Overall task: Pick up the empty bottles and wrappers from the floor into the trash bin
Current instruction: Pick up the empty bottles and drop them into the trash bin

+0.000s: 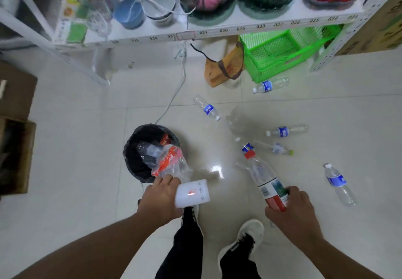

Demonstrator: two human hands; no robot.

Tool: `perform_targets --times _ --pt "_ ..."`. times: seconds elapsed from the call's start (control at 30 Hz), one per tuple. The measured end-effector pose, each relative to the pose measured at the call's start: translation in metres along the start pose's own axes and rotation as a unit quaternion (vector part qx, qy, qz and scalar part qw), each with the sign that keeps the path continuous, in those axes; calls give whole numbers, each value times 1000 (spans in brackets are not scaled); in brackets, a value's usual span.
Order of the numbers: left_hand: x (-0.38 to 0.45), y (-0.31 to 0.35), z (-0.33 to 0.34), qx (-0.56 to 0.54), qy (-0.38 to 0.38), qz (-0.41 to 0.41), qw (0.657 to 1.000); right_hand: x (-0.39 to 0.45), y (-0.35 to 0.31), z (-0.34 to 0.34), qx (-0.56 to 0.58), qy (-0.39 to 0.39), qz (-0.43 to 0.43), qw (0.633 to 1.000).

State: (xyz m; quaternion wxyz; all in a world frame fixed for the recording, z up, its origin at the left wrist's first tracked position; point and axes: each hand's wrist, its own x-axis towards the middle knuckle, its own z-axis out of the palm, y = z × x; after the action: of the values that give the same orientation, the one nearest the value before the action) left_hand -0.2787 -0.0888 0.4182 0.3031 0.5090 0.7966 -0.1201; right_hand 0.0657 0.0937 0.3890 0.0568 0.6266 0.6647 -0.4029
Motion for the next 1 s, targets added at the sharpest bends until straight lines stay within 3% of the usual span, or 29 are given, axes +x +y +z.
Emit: perform_targets --times 0.23,0.5,0.7,1.0 --pt "7 -62 5 -17 -22 -48 998 6 -27 20 -37 -20 1 999" --pt "56 -138 -1 -34 -28 -10 999 7 -75 82 -47 -17 36 998" --pt "96 -168 -5 -31 -73 22 997 3 -113 135 -7 -1 72 997" --pt "109 -195 -11 1 -55 30 998 -8 -162 176 8 3 75 997"
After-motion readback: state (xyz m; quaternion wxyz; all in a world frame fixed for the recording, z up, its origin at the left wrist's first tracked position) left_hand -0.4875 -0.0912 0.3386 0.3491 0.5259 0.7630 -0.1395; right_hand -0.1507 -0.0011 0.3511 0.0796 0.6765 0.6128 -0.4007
